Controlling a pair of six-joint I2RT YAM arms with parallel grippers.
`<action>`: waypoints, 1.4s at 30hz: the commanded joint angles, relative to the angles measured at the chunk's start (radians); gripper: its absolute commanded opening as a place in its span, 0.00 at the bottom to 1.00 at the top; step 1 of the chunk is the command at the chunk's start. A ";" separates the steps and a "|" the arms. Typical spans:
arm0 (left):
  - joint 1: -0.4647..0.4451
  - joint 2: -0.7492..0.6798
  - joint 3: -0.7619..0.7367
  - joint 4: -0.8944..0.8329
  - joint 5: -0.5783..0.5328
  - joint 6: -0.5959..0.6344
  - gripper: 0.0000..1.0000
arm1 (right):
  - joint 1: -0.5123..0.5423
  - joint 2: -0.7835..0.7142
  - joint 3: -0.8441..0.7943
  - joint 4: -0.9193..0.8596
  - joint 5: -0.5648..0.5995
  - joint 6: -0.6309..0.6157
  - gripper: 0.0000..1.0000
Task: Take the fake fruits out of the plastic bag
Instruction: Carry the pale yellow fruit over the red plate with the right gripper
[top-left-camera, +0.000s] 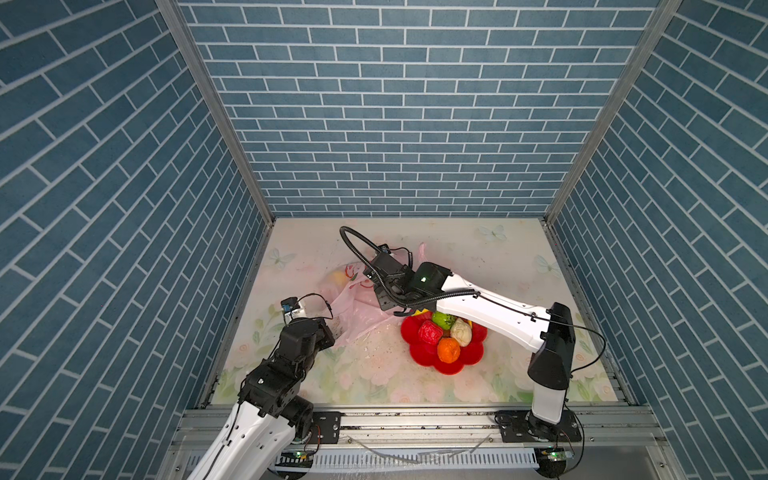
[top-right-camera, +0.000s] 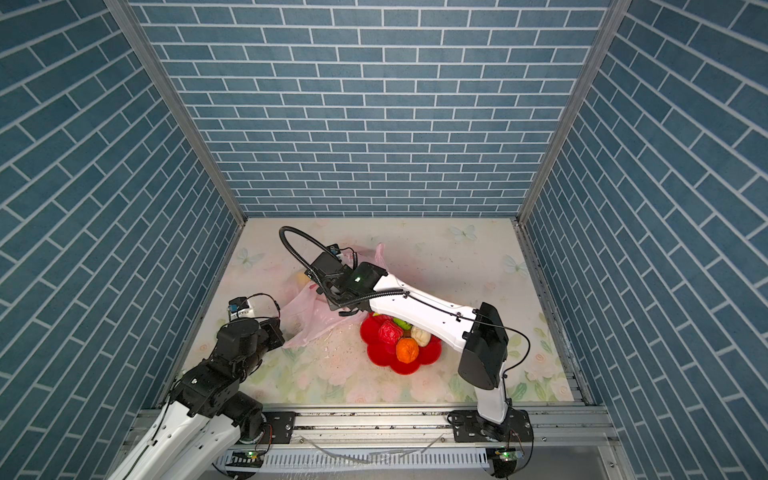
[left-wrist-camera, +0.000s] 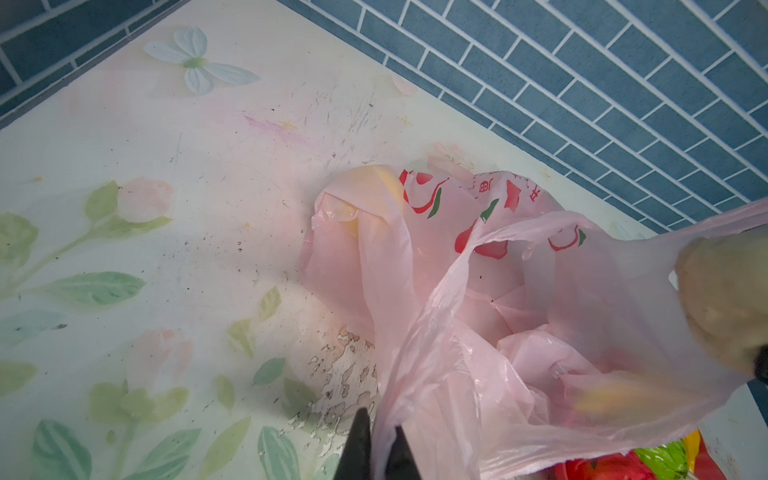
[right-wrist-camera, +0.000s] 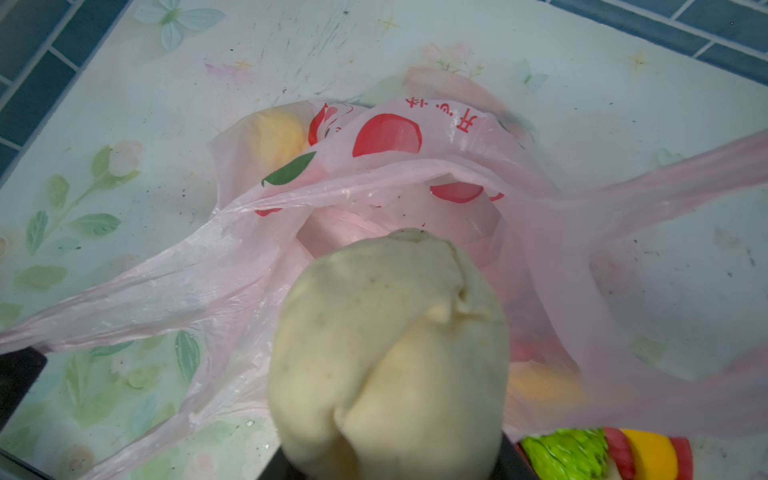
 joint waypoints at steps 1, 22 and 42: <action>0.005 0.004 0.030 0.014 -0.023 0.015 0.09 | 0.017 -0.091 -0.060 -0.058 0.087 0.045 0.43; 0.005 0.029 0.063 -0.014 -0.043 0.022 0.09 | 0.041 -0.441 -0.490 -0.124 0.242 0.253 0.42; 0.005 0.038 0.061 -0.036 -0.056 0.023 0.09 | -0.128 -0.497 -0.769 0.044 0.075 0.283 0.42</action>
